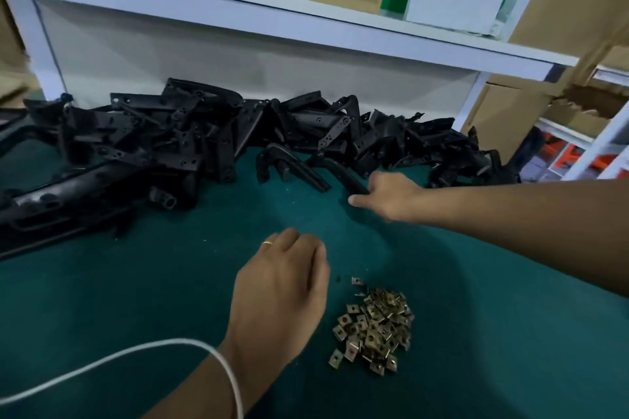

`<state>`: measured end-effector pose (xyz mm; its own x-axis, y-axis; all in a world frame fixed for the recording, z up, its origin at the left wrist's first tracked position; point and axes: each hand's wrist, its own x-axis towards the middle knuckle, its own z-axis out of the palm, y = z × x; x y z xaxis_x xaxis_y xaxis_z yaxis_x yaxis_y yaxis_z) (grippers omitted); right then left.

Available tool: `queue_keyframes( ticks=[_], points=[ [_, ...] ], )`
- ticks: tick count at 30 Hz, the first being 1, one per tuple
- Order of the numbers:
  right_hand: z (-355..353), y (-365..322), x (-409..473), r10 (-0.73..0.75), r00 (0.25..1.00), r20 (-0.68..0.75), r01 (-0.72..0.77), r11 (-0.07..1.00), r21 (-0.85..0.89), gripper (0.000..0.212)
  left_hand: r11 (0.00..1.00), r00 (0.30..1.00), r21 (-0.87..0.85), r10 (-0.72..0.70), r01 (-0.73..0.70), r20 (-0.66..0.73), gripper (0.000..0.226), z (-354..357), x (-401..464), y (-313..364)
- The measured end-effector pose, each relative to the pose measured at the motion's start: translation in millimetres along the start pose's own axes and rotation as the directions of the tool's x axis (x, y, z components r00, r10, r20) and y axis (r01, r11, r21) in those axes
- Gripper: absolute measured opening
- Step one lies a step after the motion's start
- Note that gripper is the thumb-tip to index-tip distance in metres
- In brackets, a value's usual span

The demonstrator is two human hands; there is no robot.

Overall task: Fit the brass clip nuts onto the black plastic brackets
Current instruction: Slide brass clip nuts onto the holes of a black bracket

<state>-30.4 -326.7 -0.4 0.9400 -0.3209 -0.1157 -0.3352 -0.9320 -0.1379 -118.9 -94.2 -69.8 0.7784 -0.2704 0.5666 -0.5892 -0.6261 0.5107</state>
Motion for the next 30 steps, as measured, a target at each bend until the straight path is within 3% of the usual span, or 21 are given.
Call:
queue_keyframes(
  ticks=[3, 5, 7, 9, 11, 13, 14, 15, 18, 21, 23, 25, 28, 30],
  points=[
    [14.6, -1.7, 3.3, 0.006, 0.999, 0.046, -0.014, 0.985, 0.172, 0.020, 0.997, 0.998, -0.059, -0.054, 0.053, -0.021, 0.020, -1.1, -1.7, -1.8],
    [17.6, -0.2, -7.7, 0.028, 0.998, 0.050, -0.044, 0.933, 0.357, 0.018, 0.986, 0.996, -0.149, -0.084, 0.078, -0.033, 0.020, -3.5, -0.9, -4.3],
    [14.9, -1.8, -32.2, 0.027, 0.997, 0.076, -0.067, 0.809, 0.584, 0.022, 0.958, 0.992, -0.268, -0.118, 0.101, -0.048, 0.020, -6.3, 0.6, -4.9],
    [13.5, -7.4, -70.1, 0.002, 0.995, 0.104, -0.083, 0.612, 0.787, 0.020, 0.901, 0.977, -0.393, -0.211, 0.182, -0.031, 0.020, -7.3, 2.4, -5.6],
    [17.5, -15.9, -117.9, -0.062, 0.992, 0.109, -0.073, 0.420, 0.904, 0.020, 0.729, 0.929, -0.591, -0.355, 0.345, 0.105, 0.034, -7.3, 1.8, -0.3],
    [26.4, -26.5, -161.9, -0.195, 0.973, 0.127, -0.065, 0.295, 0.953, 0.024, 0.351, 0.851, -0.804, -0.408, 0.480, 0.330, 0.053, -6.0, 1.8, 11.9],
    [31.7, -32.4, -179.0, -0.268, 0.952, 0.146, -0.063, 0.296, 0.953, 0.024, 0.216, 0.831, -0.840, -0.395, 0.498, 0.391, 0.056, -6.7, 2.4, 17.5],
    [36.5, -36.4, -192.4, -0.324, 0.933, 0.160, -0.044, 0.338, 0.940, 0.022, 0.171, 0.830, -0.851, -0.380, 0.497, 0.408, 0.055, -7.9, 3.1, 23.1],
    [43.9, -34.0, -211.0, -0.338, 0.928, 0.161, 0.058, 0.555, 0.830, 0.018, 0.147, 0.841, -0.872, -0.379, 0.466, 0.386, 0.035, -12.4, -2.6, 29.5],
    [39.8, -13.2, -222.1, -0.397, 0.916, 0.065, 0.297, 0.777, 0.556, 0.040, 0.184, 0.839, -0.847, -0.344, 0.500, 0.421, 0.019, -25.4, -6.9, 12.3],
    [34.2, 12.0, -224.5, -0.449, 0.893, 0.002, 0.416, 0.828, 0.375, 0.040, 0.313, 0.843, -0.787, -0.283, 0.532, 0.457, 0.012, -33.6, -6.5, -0.9],
    [27.5, 37.3, -216.0, -0.502, 0.865, -0.005, 0.493, 0.846, 0.205, 0.028, 0.385, 0.844, -0.752, -0.219, 0.536, 0.490, 0.030, -35.3, -9.6, -7.3],
    [21.2, 56.0, -192.7, -0.525, 0.849, 0.056, 0.516, 0.848, 0.126, 0.009, 0.487, 0.868, -0.733, -0.118, 0.474, 0.483, 0.049, -29.8, -15.8, -4.4],
    [22.8, 53.1, -178.5, -0.592, 0.797, 0.121, 0.583, 0.806, 0.103, 0.015, 0.585, 0.914, -0.732, -0.040, 0.349, 0.404, 0.050, -33.4, -22.8, 2.5]
  ],
)
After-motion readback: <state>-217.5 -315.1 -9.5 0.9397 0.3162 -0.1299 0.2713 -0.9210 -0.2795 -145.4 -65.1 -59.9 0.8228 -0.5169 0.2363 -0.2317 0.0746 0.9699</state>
